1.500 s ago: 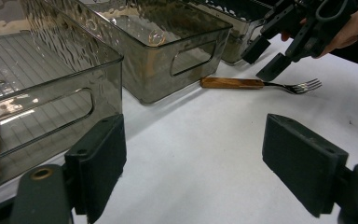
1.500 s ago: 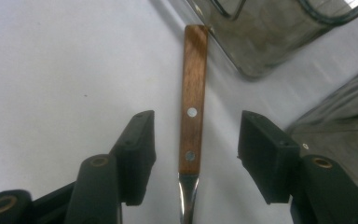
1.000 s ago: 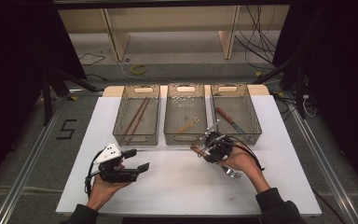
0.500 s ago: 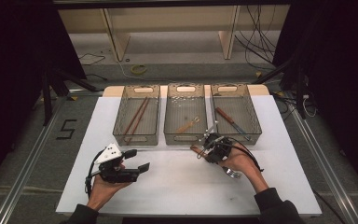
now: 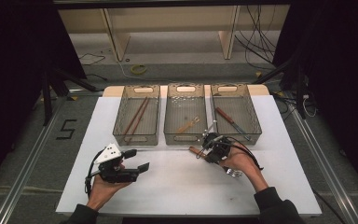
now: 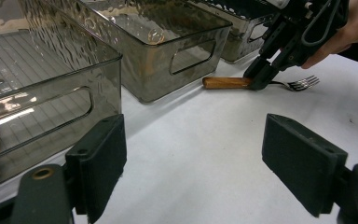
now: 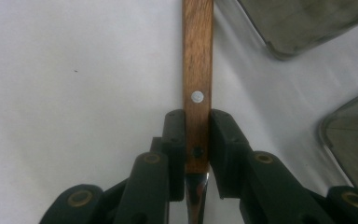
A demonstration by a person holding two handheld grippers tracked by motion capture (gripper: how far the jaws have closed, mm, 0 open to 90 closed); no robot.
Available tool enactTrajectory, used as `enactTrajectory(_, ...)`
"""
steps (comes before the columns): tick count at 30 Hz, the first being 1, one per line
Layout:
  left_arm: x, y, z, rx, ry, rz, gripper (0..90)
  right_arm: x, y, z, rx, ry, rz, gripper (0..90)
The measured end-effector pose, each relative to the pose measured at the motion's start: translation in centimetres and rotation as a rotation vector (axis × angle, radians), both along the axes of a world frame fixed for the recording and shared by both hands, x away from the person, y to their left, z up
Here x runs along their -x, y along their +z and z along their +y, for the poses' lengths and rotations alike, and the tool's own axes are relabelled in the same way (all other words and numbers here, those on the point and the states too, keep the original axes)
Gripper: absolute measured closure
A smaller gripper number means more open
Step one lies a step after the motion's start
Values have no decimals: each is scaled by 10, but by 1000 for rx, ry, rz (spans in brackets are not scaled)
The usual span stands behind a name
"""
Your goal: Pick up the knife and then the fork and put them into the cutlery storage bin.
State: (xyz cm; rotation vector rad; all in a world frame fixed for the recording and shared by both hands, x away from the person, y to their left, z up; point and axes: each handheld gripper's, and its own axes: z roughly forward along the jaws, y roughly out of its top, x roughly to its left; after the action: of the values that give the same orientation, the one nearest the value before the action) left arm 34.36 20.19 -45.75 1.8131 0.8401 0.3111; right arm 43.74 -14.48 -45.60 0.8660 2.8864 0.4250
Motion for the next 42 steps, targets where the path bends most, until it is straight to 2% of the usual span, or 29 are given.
enactTrajectory(12,0,0,0,1,0,0,212,3,12,-5,-43,7,-3,778)
enactTrajectory(23,0,0,0,3,0,3,213,10,48,-19,-151,6,-58,777)
enactTrajectory(27,0,-1,0,4,2,4,212,8,57,-24,-183,4,-81,777)
enactTrajectory(33,-1,-1,0,4,4,6,212,4,71,-34,-210,-23,-116,777)
enactTrajectory(42,-1,-1,0,12,7,4,212,-13,95,-51,-258,-91,-175,777)
